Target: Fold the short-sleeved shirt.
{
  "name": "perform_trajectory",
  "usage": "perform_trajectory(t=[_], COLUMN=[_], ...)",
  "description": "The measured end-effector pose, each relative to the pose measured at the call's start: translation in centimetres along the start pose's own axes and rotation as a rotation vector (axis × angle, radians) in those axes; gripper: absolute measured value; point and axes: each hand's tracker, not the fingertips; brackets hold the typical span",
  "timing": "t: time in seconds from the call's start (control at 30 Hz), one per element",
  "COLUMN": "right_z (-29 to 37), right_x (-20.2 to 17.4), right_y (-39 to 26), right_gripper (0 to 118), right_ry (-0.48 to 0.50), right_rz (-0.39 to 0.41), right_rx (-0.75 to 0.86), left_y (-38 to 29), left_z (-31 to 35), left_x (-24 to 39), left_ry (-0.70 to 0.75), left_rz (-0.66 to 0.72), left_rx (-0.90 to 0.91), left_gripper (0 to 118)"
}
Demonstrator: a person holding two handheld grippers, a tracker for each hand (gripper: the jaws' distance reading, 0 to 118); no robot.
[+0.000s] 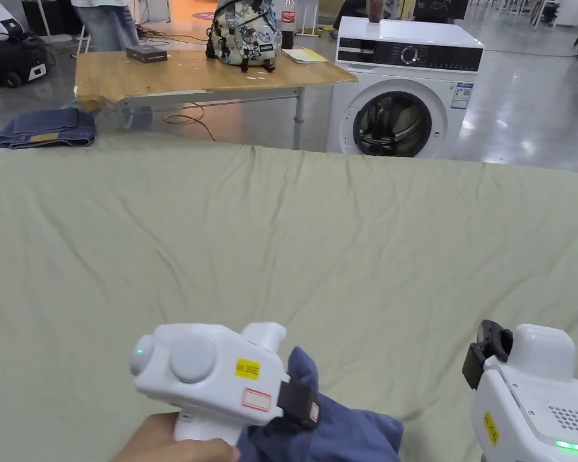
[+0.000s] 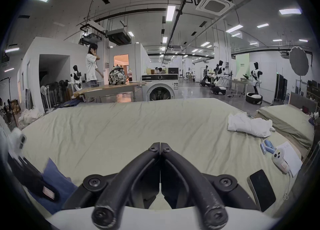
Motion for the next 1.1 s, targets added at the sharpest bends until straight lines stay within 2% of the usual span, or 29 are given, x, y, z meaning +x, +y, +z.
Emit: perform_trajectory(t=[0.27, 0.47, 0.57, 0.67, 0.73, 0.83, 0.87, 0.9, 0.93, 1.1], right_z=[-0.1, -0.2, -0.2, 0.1, 0.1, 0.2, 0.2, 0.3, 0.3, 0.4], right_x=[0.8, 0.9, 0.8, 0.8, 0.9, 1.1, 1.1, 1.2, 1.2, 1.4], right_y=[-0.5, -0.8, -0.7, -0.6, -0.4, -0.4, -0.3, -0.3, -0.4, -0.7], right_gripper=[0, 0, 0, 0, 0, 0, 0, 0, 0, 0], right_ry=[-0.023, -0.026, -0.021, -0.020, -0.022, -0.024, -0.024, -0.024, -0.025, -0.029], right_rz=[-0.011, -0.016, -0.012, -0.007, -0.010, -0.014, -0.015, -0.017, -0.020, -0.029], right_rx=[-0.015, -0.023, -0.024, -0.021, -0.018, -0.014, -0.013, -0.013, -0.013, -0.021], left_y=[-1.0, -1.1, -0.7, -0.4, 0.3, 0.9, 1.0, 1.0, 0.9, -0.9], left_z=[-8.8, -8.5, -6.7, -4.2, -2.7, -1.4, -1.5, -2.0, -2.7, -7.7], left_x=[1.1, -0.1, -0.8, -0.9, -1.6, -2.4, -2.6, -2.9, -3.1, -3.1], left_ry=[0.050, 0.003, -0.109, -0.149, -0.193, -0.167, -0.146, -0.141, -0.141, -0.226], left_rz=[0.027, 0.103, 0.169, 0.185, 0.190, 0.169, 0.160, 0.161, 0.171, 0.212], left_rx=[-0.099, -0.090, -0.075, -0.037, -0.003, 0.049, 0.051, 0.043, 0.027, -0.060], left_gripper=[3, 6, 34, 40, 40, 38, 33, 18, 9, 5])
